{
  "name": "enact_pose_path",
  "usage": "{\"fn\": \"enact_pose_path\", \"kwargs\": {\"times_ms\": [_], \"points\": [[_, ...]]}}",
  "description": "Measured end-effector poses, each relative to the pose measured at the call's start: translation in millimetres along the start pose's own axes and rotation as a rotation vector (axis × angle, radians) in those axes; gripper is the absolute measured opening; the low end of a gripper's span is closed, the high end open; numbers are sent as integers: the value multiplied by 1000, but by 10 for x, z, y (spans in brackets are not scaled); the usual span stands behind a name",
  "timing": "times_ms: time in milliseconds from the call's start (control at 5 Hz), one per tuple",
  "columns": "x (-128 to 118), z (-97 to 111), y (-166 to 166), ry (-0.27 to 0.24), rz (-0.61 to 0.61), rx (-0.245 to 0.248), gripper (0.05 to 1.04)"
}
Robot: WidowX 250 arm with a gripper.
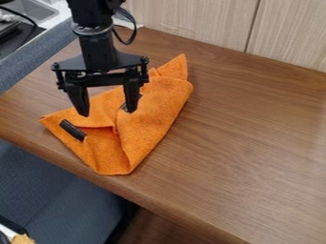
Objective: Unfold the cloth from left to right
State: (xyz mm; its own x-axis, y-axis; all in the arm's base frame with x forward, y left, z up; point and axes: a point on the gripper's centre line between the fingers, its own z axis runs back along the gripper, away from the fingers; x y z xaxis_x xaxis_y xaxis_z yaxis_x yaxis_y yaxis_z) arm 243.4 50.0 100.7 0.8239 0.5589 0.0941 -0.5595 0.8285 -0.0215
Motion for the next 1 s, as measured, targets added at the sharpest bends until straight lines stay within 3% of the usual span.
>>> {"fn": "enact_pose_path", "kwargs": {"times_ms": [400,800,1000], "points": [[90,-148,-66,47,-36,3,1001],[489,-242,-186,95,-42,-70,1001],[677,-382,-273,146,-53,-125,1001]]}}
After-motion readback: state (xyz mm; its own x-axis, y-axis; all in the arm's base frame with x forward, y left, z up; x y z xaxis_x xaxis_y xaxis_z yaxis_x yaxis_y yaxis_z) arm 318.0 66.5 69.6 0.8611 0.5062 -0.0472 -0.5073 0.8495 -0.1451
